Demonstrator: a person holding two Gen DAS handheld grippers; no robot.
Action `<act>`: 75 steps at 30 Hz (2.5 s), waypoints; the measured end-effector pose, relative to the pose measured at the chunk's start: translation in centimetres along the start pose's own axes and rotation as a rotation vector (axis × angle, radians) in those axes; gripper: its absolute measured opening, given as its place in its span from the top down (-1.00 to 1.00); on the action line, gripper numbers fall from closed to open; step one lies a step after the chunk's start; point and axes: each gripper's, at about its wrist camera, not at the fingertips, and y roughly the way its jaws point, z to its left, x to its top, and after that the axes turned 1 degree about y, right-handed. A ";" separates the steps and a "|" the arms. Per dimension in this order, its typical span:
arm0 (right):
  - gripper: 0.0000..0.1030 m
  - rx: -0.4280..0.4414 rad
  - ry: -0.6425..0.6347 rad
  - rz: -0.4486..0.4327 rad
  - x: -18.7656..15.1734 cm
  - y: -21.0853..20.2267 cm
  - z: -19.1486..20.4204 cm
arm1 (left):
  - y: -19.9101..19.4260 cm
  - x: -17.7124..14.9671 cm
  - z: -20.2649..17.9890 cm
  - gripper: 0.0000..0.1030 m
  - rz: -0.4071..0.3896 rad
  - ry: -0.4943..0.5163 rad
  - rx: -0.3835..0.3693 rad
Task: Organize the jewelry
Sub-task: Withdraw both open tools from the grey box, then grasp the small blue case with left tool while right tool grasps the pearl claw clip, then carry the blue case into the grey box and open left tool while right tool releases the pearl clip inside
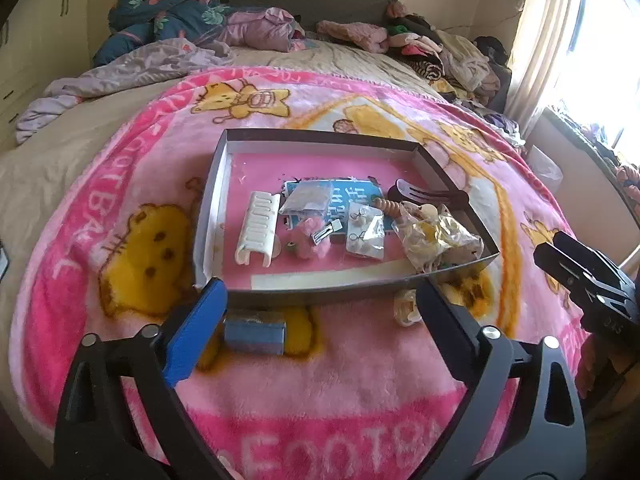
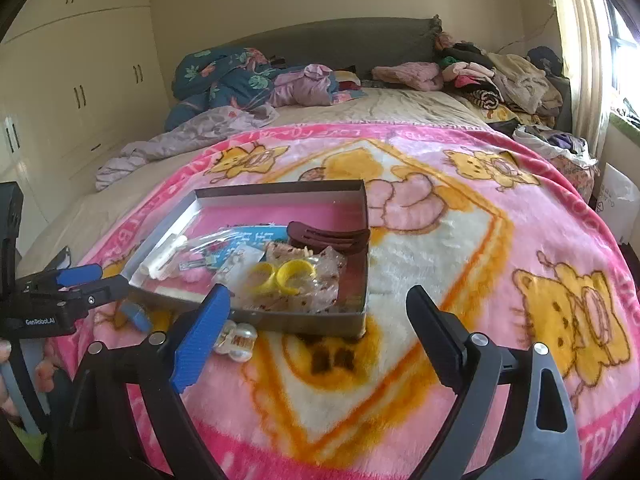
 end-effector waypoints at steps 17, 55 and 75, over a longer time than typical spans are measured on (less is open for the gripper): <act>-0.71 0.030 -0.065 0.050 -2.3 0.3 2.9 | -1.1 -2.6 2.1 -0.76 0.008 -0.024 0.050; -0.05 0.157 -0.090 0.218 -4.7 10.2 5.8 | 5.3 -4.4 4.9 0.00 0.123 -0.081 0.067; 0.07 0.197 -0.120 0.166 -3.4 5.0 5.1 | 2.1 -2.9 2.0 0.30 0.058 -0.028 -0.016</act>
